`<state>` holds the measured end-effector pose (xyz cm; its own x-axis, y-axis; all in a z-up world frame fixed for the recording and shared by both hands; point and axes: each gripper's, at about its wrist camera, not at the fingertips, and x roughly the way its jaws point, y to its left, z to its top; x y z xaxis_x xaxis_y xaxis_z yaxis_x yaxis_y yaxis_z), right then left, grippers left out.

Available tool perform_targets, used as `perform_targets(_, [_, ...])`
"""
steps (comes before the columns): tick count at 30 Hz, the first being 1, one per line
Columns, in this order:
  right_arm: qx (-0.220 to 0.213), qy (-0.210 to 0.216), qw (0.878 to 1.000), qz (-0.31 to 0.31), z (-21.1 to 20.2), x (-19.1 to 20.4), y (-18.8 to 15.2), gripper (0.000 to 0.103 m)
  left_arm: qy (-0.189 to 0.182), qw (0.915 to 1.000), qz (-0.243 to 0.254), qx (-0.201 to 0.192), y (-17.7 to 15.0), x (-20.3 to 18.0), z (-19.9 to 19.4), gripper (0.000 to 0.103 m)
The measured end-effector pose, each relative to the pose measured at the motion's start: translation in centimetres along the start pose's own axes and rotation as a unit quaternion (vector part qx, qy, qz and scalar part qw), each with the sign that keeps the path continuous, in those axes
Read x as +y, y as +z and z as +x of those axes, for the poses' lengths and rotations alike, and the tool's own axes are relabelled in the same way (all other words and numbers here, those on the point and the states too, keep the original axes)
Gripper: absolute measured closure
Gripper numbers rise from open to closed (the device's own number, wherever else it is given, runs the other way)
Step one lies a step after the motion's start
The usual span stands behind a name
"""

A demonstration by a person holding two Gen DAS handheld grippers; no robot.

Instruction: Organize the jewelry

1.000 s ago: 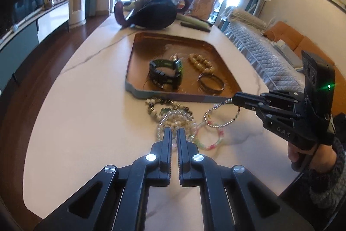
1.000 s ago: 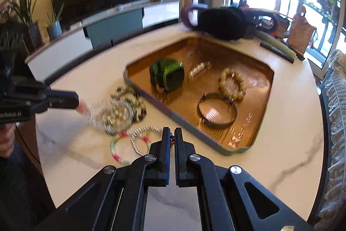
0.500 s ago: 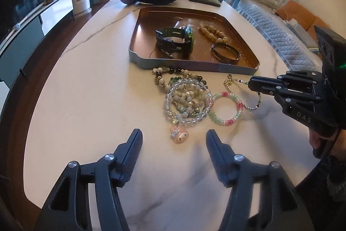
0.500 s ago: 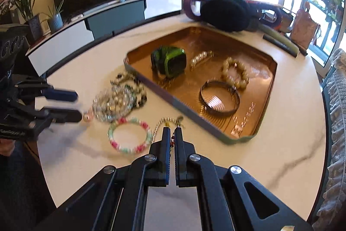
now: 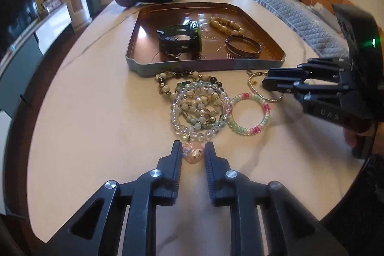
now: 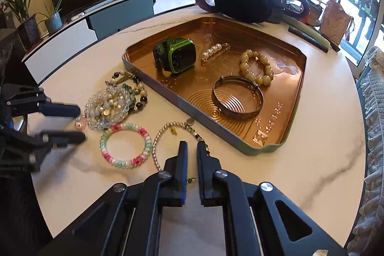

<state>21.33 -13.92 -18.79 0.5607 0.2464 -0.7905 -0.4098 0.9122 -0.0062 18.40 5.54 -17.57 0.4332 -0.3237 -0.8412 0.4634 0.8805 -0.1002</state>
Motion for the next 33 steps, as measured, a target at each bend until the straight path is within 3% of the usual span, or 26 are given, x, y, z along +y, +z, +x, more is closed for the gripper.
perform_targets(2, [-0.005,-0.016,1.0,-0.007,0.1,0.1,0.1,0.075,-0.022,0.9995,-0.021,0.005,0.2,0.7,-0.1,0.083])
perform_targets(9, [-0.018,0.009,1.0,0.02,-0.4,-0.7,0.6,0.078,-0.037,0.9986,-0.038,-0.005,0.4,1.1,-0.8,0.083])
perform_targets(18, [-0.021,0.035,0.999,-0.01,-0.9,1.0,0.6,0.078,-0.04,0.9976,-0.051,-0.024,0.5,1.6,-1.9,0.084])
perform_targets(28, [0.021,0.041,0.998,-0.042,-0.5,1.1,-0.6,0.078,-0.048,0.9968,-0.055,-0.031,0.6,1.8,-2.4,0.084])
perform_targets(30, [0.022,0.038,0.998,-0.045,-0.3,1.1,-0.5,0.085,-0.053,0.9965,-0.054,-0.035,0.7,1.7,-2.6,0.084])
perform_targets(31, [0.025,0.036,0.998,-0.042,-0.2,1.1,-0.4,0.101,-0.054,0.9965,-0.052,-0.038,0.7,1.6,-2.7,0.084])
perform_targets(33, [0.027,0.034,0.999,-0.03,-0.2,0.9,-0.3,0.101,-0.061,0.9958,-0.051,-0.045,0.8,1.5,-3.2,0.084])
